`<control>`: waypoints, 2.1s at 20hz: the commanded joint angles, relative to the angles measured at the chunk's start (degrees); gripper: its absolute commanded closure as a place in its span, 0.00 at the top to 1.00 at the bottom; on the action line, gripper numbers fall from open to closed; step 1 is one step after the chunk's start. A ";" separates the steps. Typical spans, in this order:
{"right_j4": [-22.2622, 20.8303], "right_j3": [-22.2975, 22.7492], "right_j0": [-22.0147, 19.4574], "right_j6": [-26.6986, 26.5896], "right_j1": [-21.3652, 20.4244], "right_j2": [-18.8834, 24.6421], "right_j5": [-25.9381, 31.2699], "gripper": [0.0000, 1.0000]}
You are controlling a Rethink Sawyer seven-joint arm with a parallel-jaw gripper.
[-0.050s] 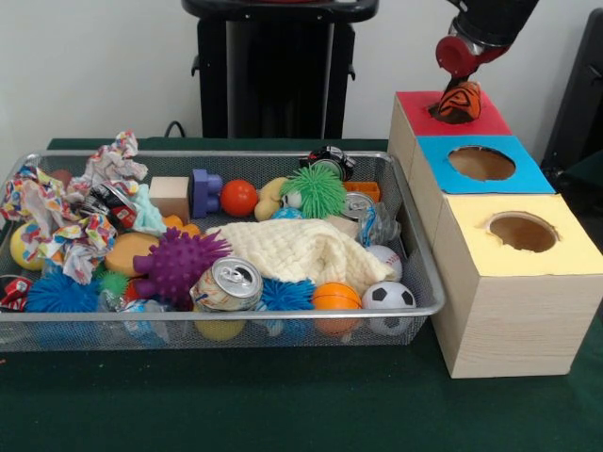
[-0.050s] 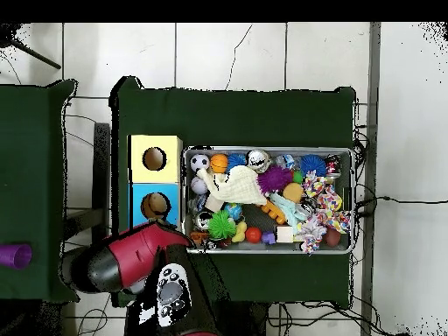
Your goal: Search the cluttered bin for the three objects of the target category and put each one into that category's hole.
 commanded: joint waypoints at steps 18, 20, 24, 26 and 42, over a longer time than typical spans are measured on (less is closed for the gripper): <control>-9.37 -12.98 -9.40 -0.09 10.33 6.52 -18.40 0.00; -9.71 -13.18 -9.40 0.32 10.52 6.67 -18.40 0.00; -10.54 -13.86 -9.54 0.47 11.06 7.02 -19.07 0.00; -11.11 -14.24 -9.66 0.55 11.43 7.22 -19.56 0.00; -13.68 -16.45 -12.03 -1.36 15.84 10.78 -22.98 0.00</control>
